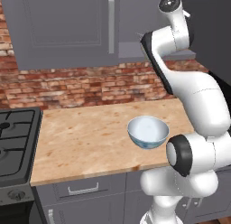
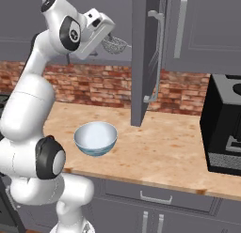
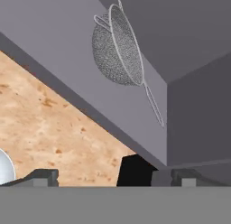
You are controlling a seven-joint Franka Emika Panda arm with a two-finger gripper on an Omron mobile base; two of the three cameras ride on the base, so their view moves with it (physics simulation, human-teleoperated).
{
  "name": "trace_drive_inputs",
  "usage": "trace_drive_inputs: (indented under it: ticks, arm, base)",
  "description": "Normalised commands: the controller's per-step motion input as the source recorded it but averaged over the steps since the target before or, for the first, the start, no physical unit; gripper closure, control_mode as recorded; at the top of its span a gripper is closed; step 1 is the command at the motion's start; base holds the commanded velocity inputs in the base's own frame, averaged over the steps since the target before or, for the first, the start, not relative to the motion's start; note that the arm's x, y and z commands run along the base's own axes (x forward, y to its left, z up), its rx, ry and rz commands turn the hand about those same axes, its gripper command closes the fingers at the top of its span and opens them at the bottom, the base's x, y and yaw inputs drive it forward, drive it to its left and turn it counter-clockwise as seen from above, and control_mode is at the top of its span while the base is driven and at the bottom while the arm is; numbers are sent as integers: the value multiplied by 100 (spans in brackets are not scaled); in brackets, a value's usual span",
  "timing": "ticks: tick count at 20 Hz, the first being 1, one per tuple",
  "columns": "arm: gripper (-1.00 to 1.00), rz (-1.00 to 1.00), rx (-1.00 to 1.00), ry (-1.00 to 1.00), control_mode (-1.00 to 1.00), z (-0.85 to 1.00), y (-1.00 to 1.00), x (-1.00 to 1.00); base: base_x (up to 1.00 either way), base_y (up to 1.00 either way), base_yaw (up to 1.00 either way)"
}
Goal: Open the cabinet and setup a tea strainer by placing it in the bowl upright.
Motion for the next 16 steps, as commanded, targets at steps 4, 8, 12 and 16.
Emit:
trace_drive_inputs:
  ticks: [4,8,12,16]
  arm:
    - [-100,2,3,7,-100,-23,15,58]
    - [-100,1,3,0,-100,-32,10,43]
    - [-100,2,1,-3,-100,-19,2,35]
    - [-100,8,1,-8,-100,-4,0,28]
  base:
    - [0,0,0]
    - [0,0,0]
    - [0,0,0]
    - [0,0,0]
